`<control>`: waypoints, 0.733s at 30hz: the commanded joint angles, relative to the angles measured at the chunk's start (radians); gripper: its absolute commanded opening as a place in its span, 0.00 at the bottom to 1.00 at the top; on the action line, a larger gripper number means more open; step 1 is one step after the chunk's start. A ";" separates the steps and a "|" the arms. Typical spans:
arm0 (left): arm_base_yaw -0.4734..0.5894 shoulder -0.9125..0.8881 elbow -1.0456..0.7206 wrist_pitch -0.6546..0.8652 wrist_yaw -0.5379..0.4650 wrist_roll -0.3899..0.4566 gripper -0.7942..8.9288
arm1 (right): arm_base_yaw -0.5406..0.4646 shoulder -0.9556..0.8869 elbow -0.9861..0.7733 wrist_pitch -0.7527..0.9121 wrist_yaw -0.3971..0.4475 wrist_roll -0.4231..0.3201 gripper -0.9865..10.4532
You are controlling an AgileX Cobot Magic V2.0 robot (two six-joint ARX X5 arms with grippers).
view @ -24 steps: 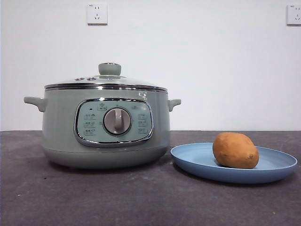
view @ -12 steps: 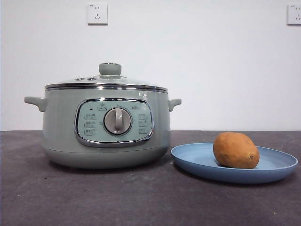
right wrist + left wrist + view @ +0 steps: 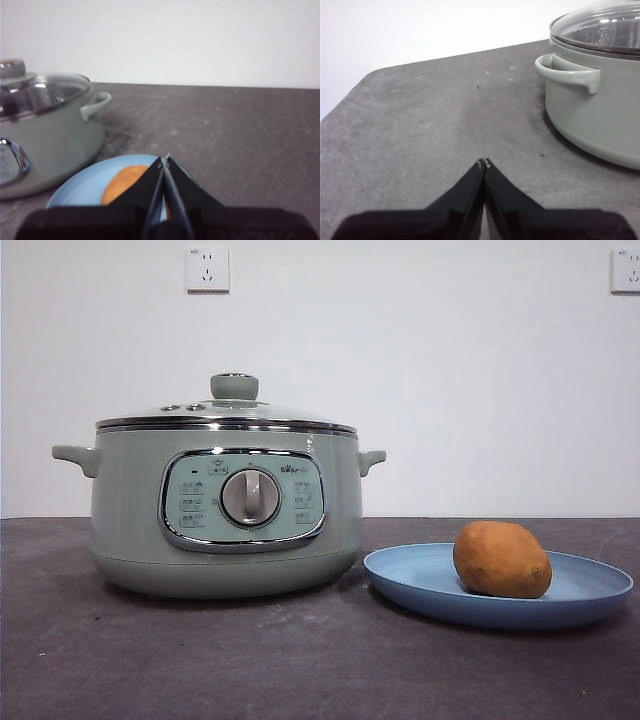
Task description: Take the potato out from the steamer,put the potato on the plate,close the lid
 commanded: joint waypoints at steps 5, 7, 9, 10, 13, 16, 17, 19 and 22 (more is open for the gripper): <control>0.004 -0.003 -0.016 0.002 -0.001 -0.005 0.08 | -0.001 -0.048 -0.039 -0.034 0.055 -0.001 0.09; 0.004 -0.003 -0.016 0.002 0.000 -0.005 0.08 | -0.001 -0.064 -0.039 -0.072 0.078 -0.001 0.09; 0.004 -0.003 -0.016 0.002 0.000 -0.005 0.08 | -0.001 -0.077 -0.044 -0.093 0.080 -0.002 0.09; 0.004 -0.003 -0.016 0.002 0.000 -0.005 0.08 | -0.001 -0.080 -0.050 -0.097 0.080 -0.001 0.09; 0.004 -0.003 -0.016 0.002 0.000 -0.005 0.08 | 0.007 -0.080 -0.071 -0.097 0.077 0.001 0.09; 0.004 -0.003 -0.016 0.002 -0.001 -0.005 0.08 | 0.017 -0.080 -0.079 -0.124 0.078 0.007 0.09; 0.004 -0.003 -0.016 0.002 0.000 -0.005 0.08 | 0.018 -0.080 -0.079 -0.126 0.078 0.007 0.09; 0.004 -0.003 -0.016 0.002 0.000 -0.005 0.08 | 0.019 -0.080 -0.079 -0.124 0.077 0.007 0.09; 0.004 -0.003 -0.016 0.002 -0.001 -0.005 0.08 | 0.022 -0.080 -0.079 -0.122 0.077 0.029 0.09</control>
